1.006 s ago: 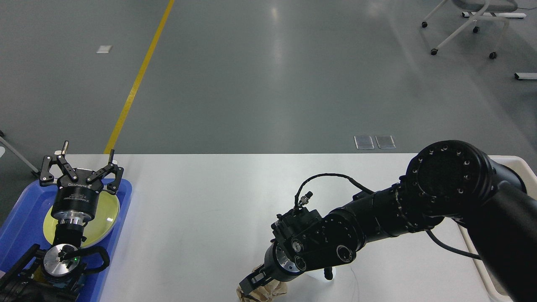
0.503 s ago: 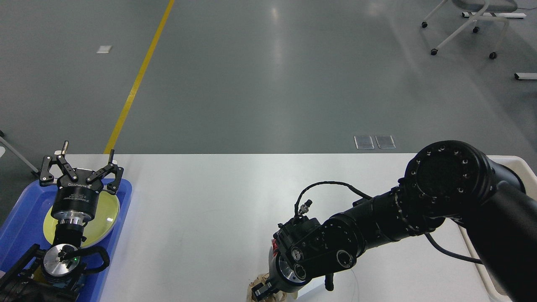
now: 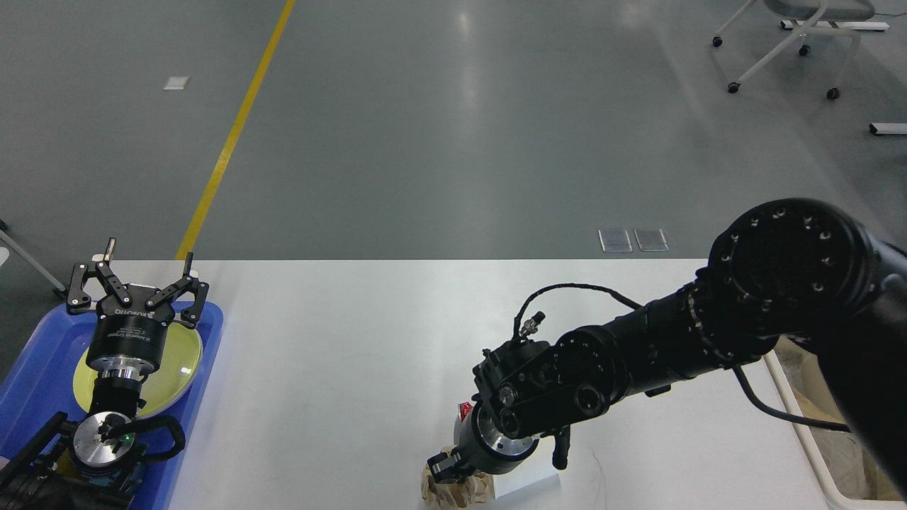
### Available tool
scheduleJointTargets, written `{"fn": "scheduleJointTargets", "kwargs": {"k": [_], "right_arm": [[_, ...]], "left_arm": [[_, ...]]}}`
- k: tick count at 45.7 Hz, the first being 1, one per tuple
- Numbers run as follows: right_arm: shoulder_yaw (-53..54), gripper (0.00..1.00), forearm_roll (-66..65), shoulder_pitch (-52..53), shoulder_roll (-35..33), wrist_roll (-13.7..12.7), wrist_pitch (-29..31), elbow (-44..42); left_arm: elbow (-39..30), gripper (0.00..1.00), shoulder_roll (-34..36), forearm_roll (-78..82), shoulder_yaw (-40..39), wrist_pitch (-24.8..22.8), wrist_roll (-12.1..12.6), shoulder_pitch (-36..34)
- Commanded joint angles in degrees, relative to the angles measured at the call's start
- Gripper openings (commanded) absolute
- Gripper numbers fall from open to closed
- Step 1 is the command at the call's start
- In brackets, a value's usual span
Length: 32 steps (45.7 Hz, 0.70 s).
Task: Tidy desktop
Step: 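Lift the crumpled paper and carry it into the white bin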
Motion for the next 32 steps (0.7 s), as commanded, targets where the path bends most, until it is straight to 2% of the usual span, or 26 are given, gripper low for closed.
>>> {"fn": "scheduleJointTargets", "kwargs": {"k": [1,11,20,24,32], "right_arm": [[-0.1,0.00,3.2,7.3,-4.7,0.0,1.8,5.9],[-0.1,0.00,5.8,18.6,-11.4,0.1,10.8,12.8],[-2.3,0.00,13.4,29.5,-17.5,-0.1,19.4,13.4],[-7.6,0.00,14.5,34.6,-19.1,-0.2,21.2,13.4],[-22.0,0.00,20.3,44.4,-20.6,-0.2,20.6,13.3]], "left_arm": [[0.0,0.96,0.0,0.0,0.0,0.0,0.0,0.0],[0.0,0.96,0.0,0.0,0.0,0.0,0.0,0.0],[0.0,0.96,0.0,0.0,0.0,0.0,0.0,0.0],[0.0,0.96,0.0,0.0,0.1,0.0,0.0,0.0],[0.0,0.96,0.0,0.0,0.0,0.0,0.0,0.0]]}}
